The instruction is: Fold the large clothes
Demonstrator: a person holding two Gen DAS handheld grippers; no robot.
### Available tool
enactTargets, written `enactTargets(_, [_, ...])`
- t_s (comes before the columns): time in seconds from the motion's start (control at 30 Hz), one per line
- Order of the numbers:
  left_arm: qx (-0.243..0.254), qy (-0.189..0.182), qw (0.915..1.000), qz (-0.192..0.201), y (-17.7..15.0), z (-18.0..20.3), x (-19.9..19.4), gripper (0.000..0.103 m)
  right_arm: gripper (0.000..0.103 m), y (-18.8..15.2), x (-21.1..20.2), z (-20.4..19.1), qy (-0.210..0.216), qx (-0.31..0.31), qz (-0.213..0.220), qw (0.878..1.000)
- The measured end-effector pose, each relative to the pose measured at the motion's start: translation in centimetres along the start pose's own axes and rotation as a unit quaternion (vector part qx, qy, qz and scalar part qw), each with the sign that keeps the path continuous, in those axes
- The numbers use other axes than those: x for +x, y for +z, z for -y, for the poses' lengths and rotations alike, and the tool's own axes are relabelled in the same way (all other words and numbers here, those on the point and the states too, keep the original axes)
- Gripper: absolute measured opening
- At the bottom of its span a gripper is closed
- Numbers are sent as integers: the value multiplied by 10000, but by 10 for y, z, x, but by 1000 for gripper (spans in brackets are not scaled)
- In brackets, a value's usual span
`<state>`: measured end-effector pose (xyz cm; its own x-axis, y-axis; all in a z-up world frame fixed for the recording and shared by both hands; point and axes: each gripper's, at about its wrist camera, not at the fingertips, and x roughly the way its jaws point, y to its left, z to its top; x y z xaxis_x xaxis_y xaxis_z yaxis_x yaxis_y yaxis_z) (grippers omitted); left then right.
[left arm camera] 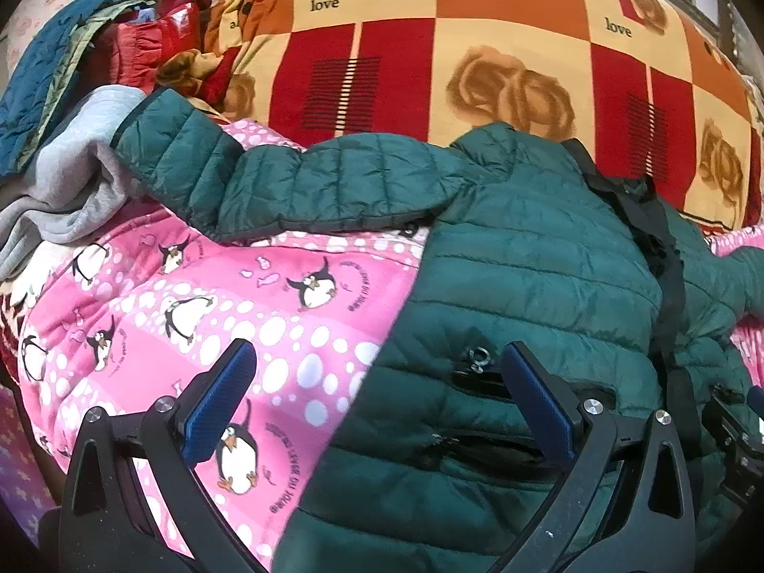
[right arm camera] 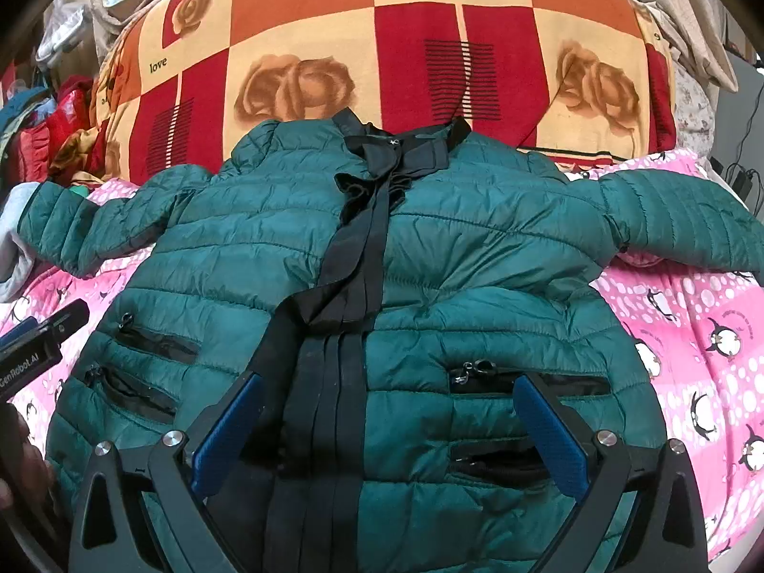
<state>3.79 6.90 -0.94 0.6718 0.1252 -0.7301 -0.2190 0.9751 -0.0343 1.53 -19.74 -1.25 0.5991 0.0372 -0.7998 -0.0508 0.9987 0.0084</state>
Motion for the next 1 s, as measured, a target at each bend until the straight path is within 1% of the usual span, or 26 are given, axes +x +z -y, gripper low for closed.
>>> enactTargets(0.2, [-134,82,9999,32,6,-11,1,103,103,0,2,0,2,12,-10,10000])
enactTargets(0.43, [-86,22,10000,24,5,-5,-2,103,103,4,4,1,-37,60,5,10000])
enactTargets(0.57, [15,-147,9999,15,2,7,-9,103,103,3,2,4,-206,81,98,9997])
enactTargets(0.7, [188,-523,9984,-41,-3,27,-18,103,103,3,0,11,-354,202,133,9991])
enactTargets(0.83, [382,-793,9961,-54,-9,49,-28,103,103,1,-3,19,-442,337,163,9983])
enactTargets(1.0, [605,-982,9933,-113,-19,71,-35,103,103,-2,-8,33,-561,493,165,9971])
